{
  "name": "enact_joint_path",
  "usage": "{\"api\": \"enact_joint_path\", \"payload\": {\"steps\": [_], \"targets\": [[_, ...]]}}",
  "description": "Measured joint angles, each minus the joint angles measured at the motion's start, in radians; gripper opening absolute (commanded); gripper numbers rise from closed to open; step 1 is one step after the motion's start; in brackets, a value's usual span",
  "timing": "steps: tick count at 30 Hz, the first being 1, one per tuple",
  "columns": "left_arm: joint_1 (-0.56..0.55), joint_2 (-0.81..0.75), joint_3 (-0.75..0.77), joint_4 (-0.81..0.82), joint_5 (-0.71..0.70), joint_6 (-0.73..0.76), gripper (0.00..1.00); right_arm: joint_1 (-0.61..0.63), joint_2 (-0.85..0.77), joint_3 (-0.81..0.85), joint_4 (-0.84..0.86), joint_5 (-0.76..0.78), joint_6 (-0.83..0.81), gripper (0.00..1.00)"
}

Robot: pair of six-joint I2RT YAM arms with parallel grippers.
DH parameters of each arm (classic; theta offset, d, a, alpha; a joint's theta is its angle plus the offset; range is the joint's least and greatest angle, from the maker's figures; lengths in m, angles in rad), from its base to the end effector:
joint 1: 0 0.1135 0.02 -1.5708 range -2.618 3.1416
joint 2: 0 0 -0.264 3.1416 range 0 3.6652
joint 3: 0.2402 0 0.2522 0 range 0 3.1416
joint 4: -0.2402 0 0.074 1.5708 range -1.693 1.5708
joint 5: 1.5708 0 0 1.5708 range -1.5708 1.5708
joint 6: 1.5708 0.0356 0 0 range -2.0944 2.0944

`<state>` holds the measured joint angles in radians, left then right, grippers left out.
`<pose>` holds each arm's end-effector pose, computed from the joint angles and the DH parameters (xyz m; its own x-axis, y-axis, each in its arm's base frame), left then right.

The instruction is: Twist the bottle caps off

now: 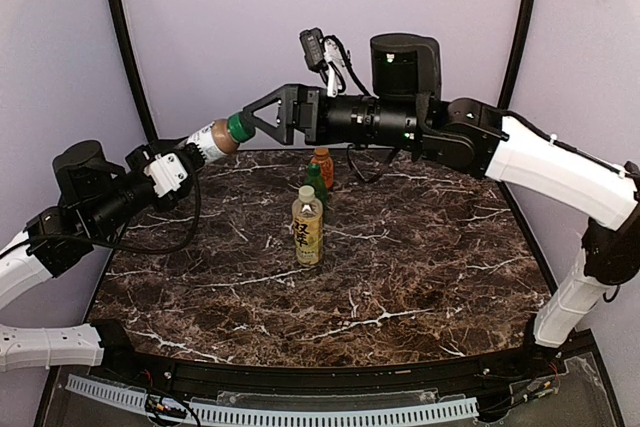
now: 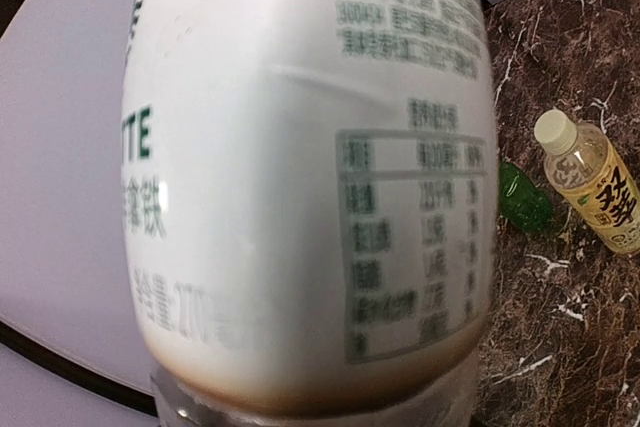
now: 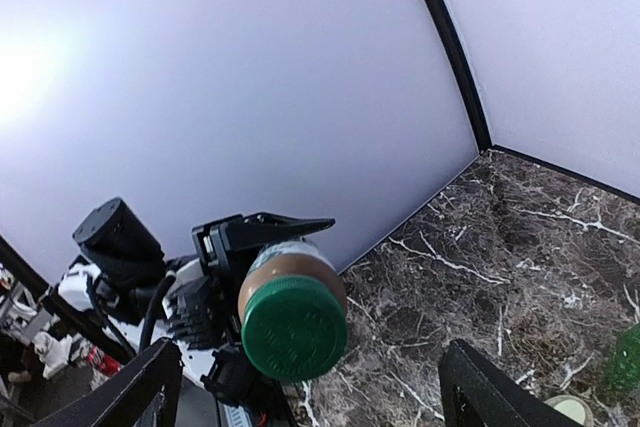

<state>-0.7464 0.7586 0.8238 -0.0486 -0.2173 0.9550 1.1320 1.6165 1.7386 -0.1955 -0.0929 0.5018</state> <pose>0.1356 -0.1150 0.3727 0.4191 0.6982 -0.5804 0.2816 0.5078 0.8141 0.1572 0.3427 0.4586 -0.4798 0.1050 -0.8711 -0.8097 0.3294 0.4857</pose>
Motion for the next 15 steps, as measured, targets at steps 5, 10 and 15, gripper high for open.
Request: {"api": "enact_joint_path", "payload": {"steps": [5, 10, 15], "targets": [[0.0, 0.006, -0.025, 0.07, -0.054, 0.09, 0.1, -0.011, 0.092, 0.101, -0.002, 0.003, 0.106, 0.84], [-0.002, 0.009, -0.028, 0.104, -0.078, 0.129, 0.1, -0.014, 0.127, 0.131, -0.009, -0.012, 0.167, 0.72], [-0.003, 0.01, -0.028, 0.119, -0.085, 0.145, 0.1, -0.016, 0.13, 0.131, -0.015, -0.025, 0.197, 0.63]]}}
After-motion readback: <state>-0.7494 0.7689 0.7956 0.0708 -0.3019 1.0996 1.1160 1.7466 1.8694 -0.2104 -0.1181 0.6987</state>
